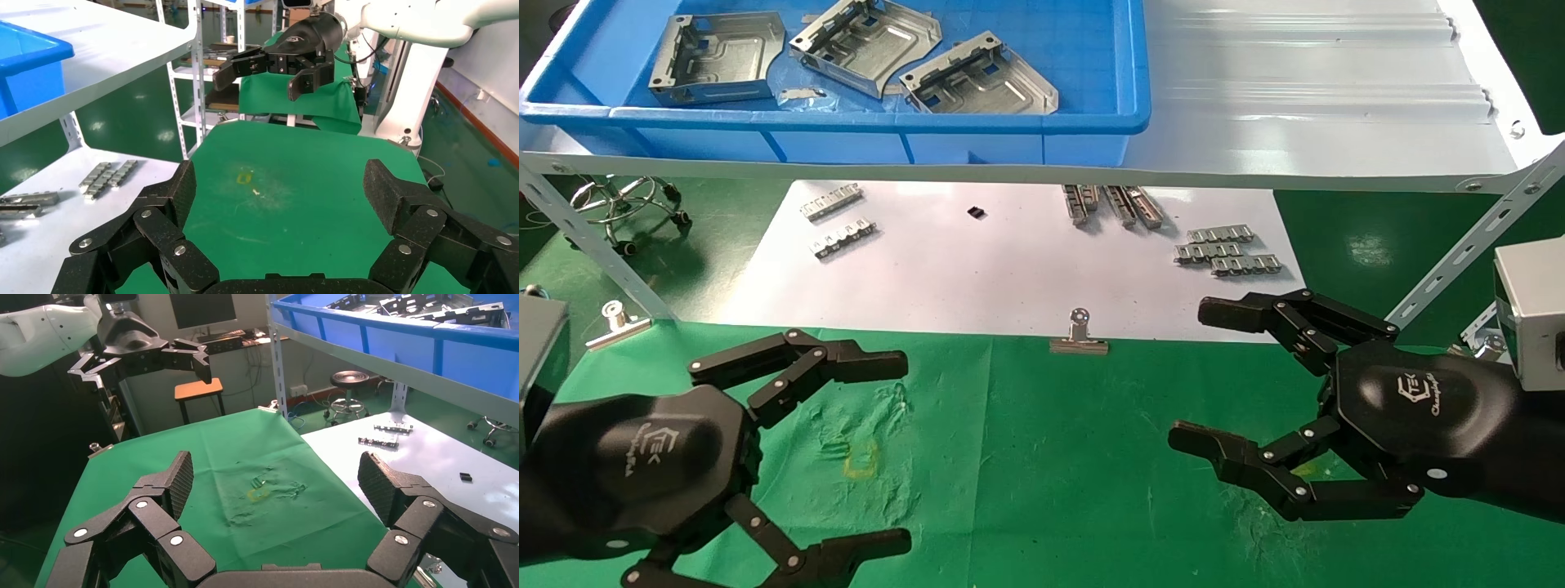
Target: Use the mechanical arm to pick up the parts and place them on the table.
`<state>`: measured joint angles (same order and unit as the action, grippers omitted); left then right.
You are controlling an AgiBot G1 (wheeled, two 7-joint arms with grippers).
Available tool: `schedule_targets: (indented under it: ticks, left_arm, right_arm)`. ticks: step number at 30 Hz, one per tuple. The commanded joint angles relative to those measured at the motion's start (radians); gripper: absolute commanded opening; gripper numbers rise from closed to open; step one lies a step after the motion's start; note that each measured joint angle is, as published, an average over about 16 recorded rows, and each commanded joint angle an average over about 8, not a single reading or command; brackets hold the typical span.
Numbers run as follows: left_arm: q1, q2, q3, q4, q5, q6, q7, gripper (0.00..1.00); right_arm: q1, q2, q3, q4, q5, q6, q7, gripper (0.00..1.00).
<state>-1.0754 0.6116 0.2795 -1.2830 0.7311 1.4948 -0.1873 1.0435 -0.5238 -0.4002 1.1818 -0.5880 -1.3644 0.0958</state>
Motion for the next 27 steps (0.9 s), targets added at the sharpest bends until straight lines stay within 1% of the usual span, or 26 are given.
schedule_targets:
  ticks: [1, 15, 16, 23, 24, 27]
  left_arm:
    - [0.000, 0.000, 0.000, 0.000, 0.000, 0.000, 0.000, 1.00]
    - [0.000, 0.000, 0.000, 0.000, 0.000, 0.000, 0.000, 1.00]
    - [0.000, 0.000, 0.000, 0.000, 0.000, 0.000, 0.000, 1.00]
    - [0.000, 0.000, 0.000, 0.000, 0.000, 0.000, 0.000, 1.00]
    - [0.000, 0.000, 0.000, 0.000, 0.000, 0.000, 0.000, 1.00]
    - [0.000, 0.000, 0.000, 0.000, 0.000, 0.000, 0.000, 1.00]
  right_arm:
    - [0.000, 0.000, 0.000, 0.000, 0.000, 0.000, 0.000, 1.00]
    - [0.000, 0.000, 0.000, 0.000, 0.000, 0.000, 0.000, 1.00]
    - [0.000, 0.000, 0.000, 0.000, 0.000, 0.000, 0.000, 0.95]
    - [0.000, 0.000, 0.000, 0.000, 0.000, 0.000, 0.000, 0.07]
    - [0.000, 0.000, 0.000, 0.000, 0.000, 0.000, 0.000, 0.00]
    - [0.000, 0.000, 0.000, 0.000, 0.000, 0.000, 0.000, 0.00]
